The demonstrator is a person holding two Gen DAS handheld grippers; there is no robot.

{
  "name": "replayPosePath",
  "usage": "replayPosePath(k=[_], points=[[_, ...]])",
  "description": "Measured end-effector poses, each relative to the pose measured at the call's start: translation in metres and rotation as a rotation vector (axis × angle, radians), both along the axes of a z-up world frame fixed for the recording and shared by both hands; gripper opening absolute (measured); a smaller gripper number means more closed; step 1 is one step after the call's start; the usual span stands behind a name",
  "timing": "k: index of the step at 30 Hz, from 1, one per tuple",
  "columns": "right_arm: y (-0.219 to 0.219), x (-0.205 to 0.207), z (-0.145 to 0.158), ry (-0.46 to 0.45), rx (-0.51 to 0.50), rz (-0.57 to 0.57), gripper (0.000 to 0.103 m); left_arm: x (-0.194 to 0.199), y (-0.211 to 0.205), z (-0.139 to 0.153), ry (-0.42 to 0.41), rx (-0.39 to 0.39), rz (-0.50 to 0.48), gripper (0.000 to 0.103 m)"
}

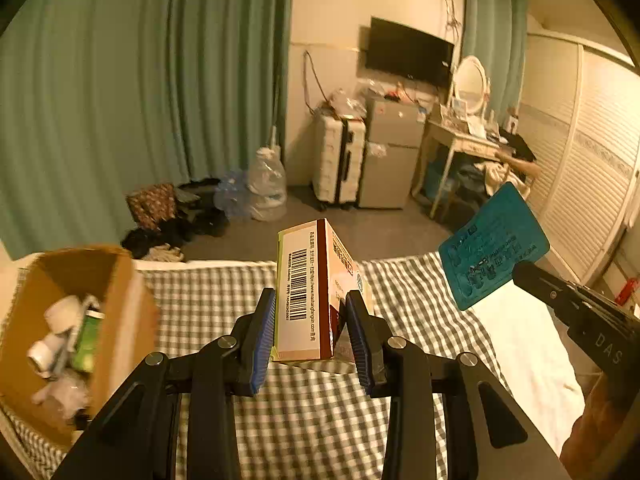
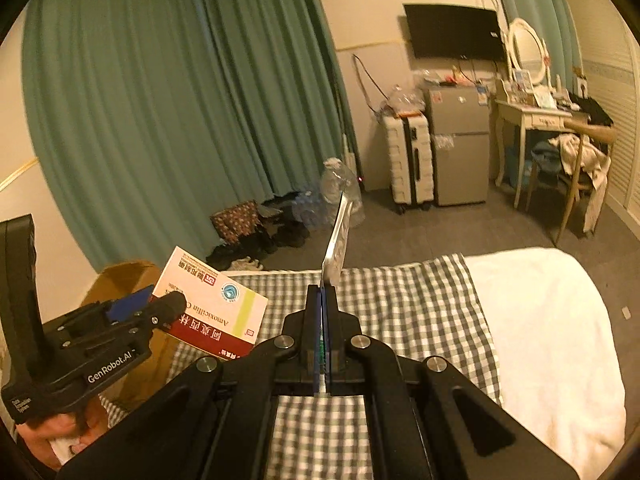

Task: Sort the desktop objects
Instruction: 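Carry the medicine box with left tool while right tool carries the blue card over the cardboard box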

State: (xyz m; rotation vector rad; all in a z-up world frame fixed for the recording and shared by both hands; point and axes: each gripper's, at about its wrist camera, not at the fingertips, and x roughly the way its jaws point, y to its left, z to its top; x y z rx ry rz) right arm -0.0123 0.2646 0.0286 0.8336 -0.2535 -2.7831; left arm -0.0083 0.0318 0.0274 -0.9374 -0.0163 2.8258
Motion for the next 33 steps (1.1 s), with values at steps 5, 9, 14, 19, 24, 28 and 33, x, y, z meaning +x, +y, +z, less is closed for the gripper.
replayPosePath(k=[5,9,14,19,24,28,33], points=[[-0.026,0.018,0.024,0.051,0.001,0.051,0.000,0.019,-0.037,0.031,0.050,0.002,0.055,0.035],[-0.049,0.024,0.043,0.084,-0.022,0.096,0.000,0.030,-0.066,0.051,0.094,-0.044,0.099,0.035],[-0.082,0.024,0.056,0.109,-0.035,0.148,0.000,0.041,-0.111,0.063,0.122,-0.080,0.167,0.035],[-0.122,0.020,0.060,0.117,-0.043,0.202,0.000,0.046,-0.152,0.060,0.124,-0.104,0.243,0.035],[-0.163,0.013,0.056,0.109,-0.027,0.263,0.000,0.046,-0.190,0.055,0.132,-0.111,0.318,0.035],[-0.196,0.007,0.049,0.093,-0.011,0.313,0.000,0.043,-0.216,0.048,0.142,-0.121,0.365,0.035],[-0.233,-0.004,0.036,0.067,0.005,0.368,0.000,0.034,-0.244,0.032,0.121,-0.146,0.416,0.035]])
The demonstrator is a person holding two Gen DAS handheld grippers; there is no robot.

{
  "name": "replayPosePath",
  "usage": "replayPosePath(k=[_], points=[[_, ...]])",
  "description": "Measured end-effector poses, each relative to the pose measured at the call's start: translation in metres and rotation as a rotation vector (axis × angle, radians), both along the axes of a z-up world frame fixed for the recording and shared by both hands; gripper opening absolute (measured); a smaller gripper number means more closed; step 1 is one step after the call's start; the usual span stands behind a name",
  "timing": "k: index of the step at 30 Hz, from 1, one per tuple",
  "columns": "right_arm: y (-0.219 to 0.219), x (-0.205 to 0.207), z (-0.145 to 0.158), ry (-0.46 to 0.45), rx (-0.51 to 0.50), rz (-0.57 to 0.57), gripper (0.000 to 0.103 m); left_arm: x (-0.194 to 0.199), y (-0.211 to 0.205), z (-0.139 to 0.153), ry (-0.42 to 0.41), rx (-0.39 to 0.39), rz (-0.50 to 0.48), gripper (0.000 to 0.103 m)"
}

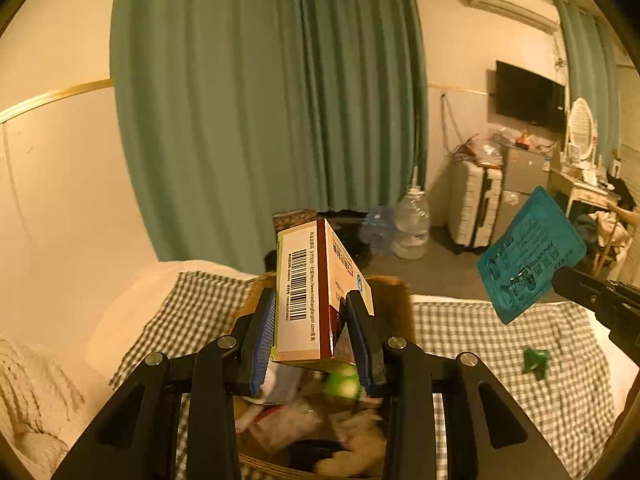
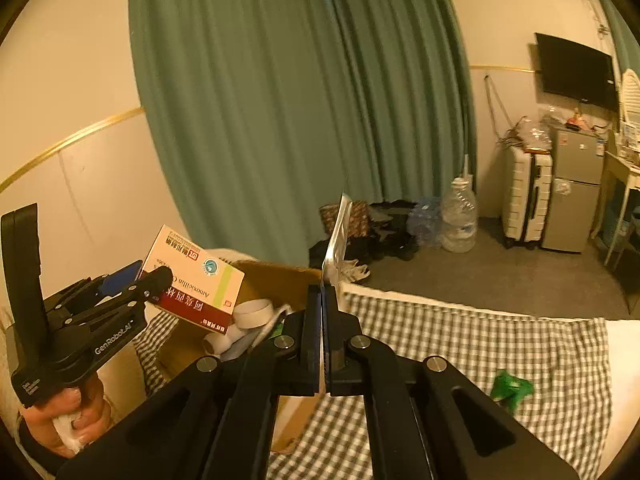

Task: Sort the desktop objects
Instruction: 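Carry the medicine box with left tool while right tool carries the blue card over the cardboard box, then open left tool to drop the medicine box while right tool drops the blue card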

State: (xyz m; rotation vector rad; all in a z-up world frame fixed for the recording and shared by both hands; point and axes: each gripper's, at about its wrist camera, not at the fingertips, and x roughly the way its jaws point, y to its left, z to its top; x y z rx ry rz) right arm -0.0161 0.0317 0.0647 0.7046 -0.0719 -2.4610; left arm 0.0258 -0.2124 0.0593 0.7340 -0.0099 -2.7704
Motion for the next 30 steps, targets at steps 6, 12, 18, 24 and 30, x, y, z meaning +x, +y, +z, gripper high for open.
replayPosePath(k=[6,12,18,24,30], points=[[-0.049,-0.013,-0.027,-0.044,0.033,0.074,0.000,-0.015,-0.028,-0.027,-0.057,-0.029,0.047,0.035],[-0.090,-0.029,-0.063,-0.102,0.084,0.145,0.000,-0.032,-0.053,-0.062,-0.142,-0.015,0.068,0.035],[-0.114,-0.045,-0.091,-0.153,0.092,0.189,0.000,-0.040,-0.065,-0.080,-0.187,0.001,0.083,0.037],[-0.134,-0.050,-0.113,-0.189,0.111,0.226,0.001,-0.042,-0.066,-0.082,-0.178,0.011,0.085,0.054],[-0.122,-0.054,-0.106,-0.171,0.089,0.192,0.002,-0.042,-0.066,-0.079,-0.166,0.019,0.075,0.055]])
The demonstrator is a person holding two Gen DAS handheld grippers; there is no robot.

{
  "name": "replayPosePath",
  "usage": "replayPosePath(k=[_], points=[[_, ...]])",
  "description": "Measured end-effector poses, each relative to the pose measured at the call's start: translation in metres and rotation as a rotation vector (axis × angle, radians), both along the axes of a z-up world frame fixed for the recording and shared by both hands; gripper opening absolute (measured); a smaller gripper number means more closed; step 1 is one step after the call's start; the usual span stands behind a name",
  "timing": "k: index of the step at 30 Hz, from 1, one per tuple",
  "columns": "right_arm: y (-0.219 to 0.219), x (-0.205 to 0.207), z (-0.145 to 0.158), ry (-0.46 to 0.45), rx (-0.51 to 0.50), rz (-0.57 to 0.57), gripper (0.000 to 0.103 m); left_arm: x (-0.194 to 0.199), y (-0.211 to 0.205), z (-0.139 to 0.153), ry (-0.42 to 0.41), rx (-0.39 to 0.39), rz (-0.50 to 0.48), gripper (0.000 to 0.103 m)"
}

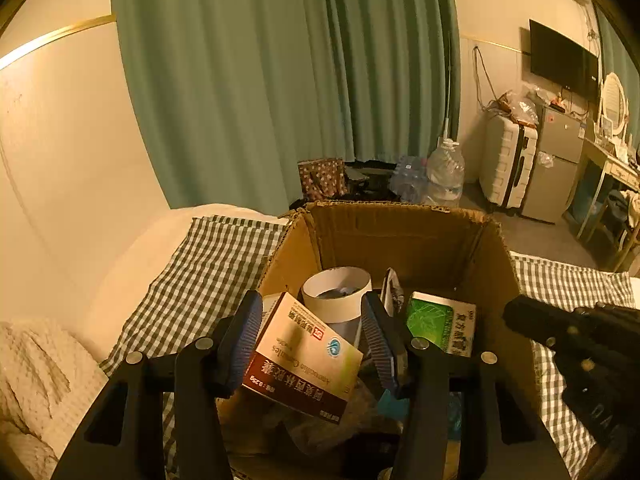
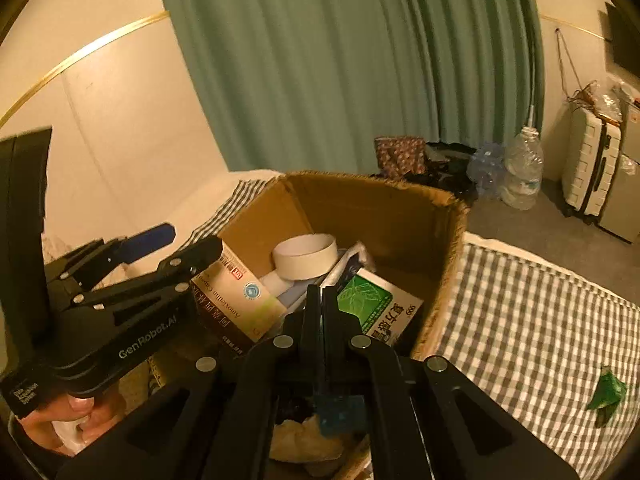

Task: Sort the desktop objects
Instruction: 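Open left tool to drop the medicine box while right tool drops the blue card, then move both tools back over the green snack bag on the bedspread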

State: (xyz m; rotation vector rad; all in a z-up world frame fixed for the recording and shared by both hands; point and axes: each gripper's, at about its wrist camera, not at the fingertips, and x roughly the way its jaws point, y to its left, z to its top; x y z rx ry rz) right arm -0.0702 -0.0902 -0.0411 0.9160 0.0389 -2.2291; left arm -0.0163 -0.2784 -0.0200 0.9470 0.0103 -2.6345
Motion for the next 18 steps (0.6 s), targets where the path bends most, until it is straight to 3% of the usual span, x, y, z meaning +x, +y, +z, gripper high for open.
replayPosePath(k=[3,5,9,13,15,18], points=[[0.010,0.006,0.012,0.023,-0.005,-0.027,0.014,0.004,0.007,0.009,0.021,-0.004,-0.013,0.062],[0.017,0.010,0.020,0.042,-0.014,-0.043,0.029,0.007,0.010,0.015,0.037,-0.011,-0.022,0.067],[0.038,0.024,0.044,0.081,-0.026,-0.087,0.034,0.016,0.027,0.033,0.079,-0.013,-0.054,0.077],[0.060,0.037,0.066,0.120,-0.028,-0.140,0.058,0.027,0.050,0.053,0.124,-0.011,-0.083,0.092],[0.074,0.045,0.079,0.147,-0.027,-0.173,0.063,0.033,0.060,0.062,0.152,-0.015,-0.084,0.101],[0.095,0.055,0.096,0.181,-0.023,-0.239,0.085,0.043,0.081,0.079,0.192,-0.023,-0.098,0.103]])
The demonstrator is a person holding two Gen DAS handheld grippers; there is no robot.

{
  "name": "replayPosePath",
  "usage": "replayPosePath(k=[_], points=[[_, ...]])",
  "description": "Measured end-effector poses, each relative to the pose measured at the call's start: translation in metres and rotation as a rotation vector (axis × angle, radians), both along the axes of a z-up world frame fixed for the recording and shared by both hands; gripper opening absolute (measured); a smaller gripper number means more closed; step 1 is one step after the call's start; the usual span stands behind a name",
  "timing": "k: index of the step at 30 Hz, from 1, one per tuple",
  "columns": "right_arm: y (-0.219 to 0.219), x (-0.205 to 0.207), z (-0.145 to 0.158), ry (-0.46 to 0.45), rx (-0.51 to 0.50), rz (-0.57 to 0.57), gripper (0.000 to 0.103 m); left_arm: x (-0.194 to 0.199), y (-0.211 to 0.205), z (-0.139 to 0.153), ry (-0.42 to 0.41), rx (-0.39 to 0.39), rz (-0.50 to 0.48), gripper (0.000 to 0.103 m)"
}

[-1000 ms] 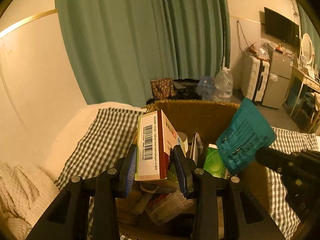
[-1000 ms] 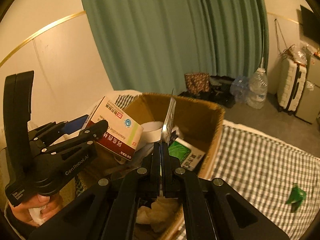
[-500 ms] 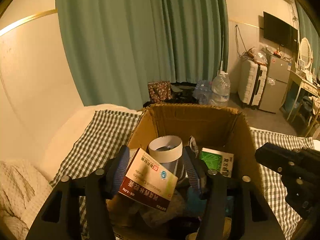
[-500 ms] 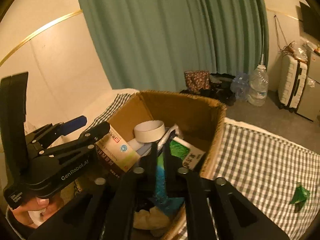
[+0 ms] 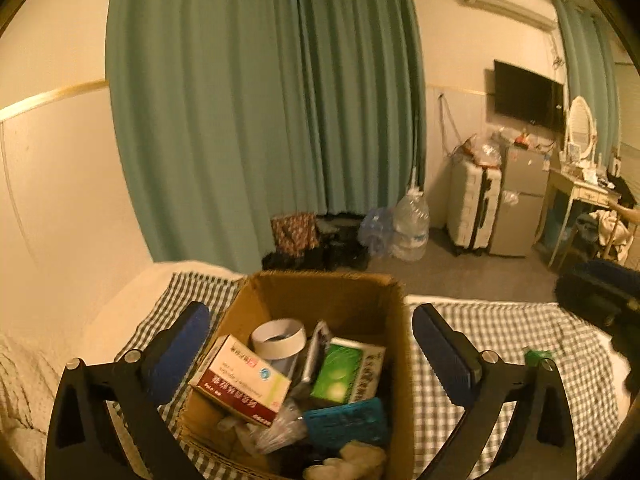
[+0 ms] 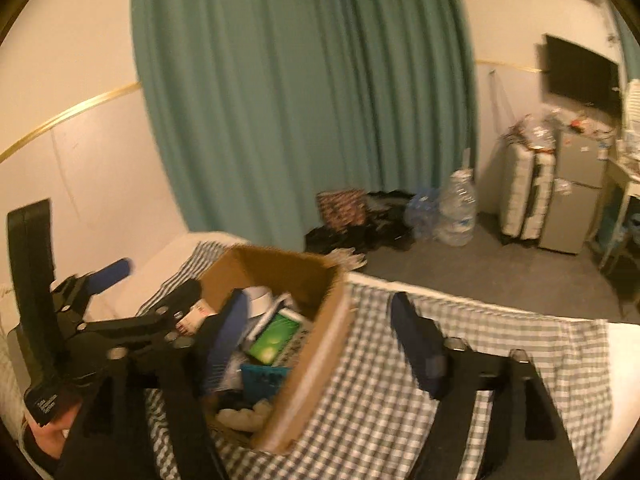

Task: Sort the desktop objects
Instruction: 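Move both tools back over the green snack bag on the bedspread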

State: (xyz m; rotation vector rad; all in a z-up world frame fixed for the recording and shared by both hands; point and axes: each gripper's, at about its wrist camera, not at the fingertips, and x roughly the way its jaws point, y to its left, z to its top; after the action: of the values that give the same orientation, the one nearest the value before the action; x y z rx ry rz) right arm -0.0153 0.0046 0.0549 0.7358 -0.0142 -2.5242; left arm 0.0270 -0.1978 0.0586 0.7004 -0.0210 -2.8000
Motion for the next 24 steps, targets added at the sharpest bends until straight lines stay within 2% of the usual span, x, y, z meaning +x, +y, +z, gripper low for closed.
replayPosePath(k=[5,15,20,24], points=[[0.044,0.022,0.032,0.063,-0.022,-0.120,0.103,0.017,0.029,0.024,0.041,0.003,-0.044,0.103],[0.105,0.068,0.075,0.167,0.024,-0.244,0.103,0.041,0.087,0.062,0.102,0.028,-0.114,0.103],[0.137,0.087,0.082,0.193,0.038,-0.304,0.103,0.044,0.122,0.068,0.108,0.018,-0.158,0.103],[0.167,0.094,0.083,0.167,0.020,-0.352,0.103,0.039,0.148,0.064,0.088,0.032,-0.202,0.103]])
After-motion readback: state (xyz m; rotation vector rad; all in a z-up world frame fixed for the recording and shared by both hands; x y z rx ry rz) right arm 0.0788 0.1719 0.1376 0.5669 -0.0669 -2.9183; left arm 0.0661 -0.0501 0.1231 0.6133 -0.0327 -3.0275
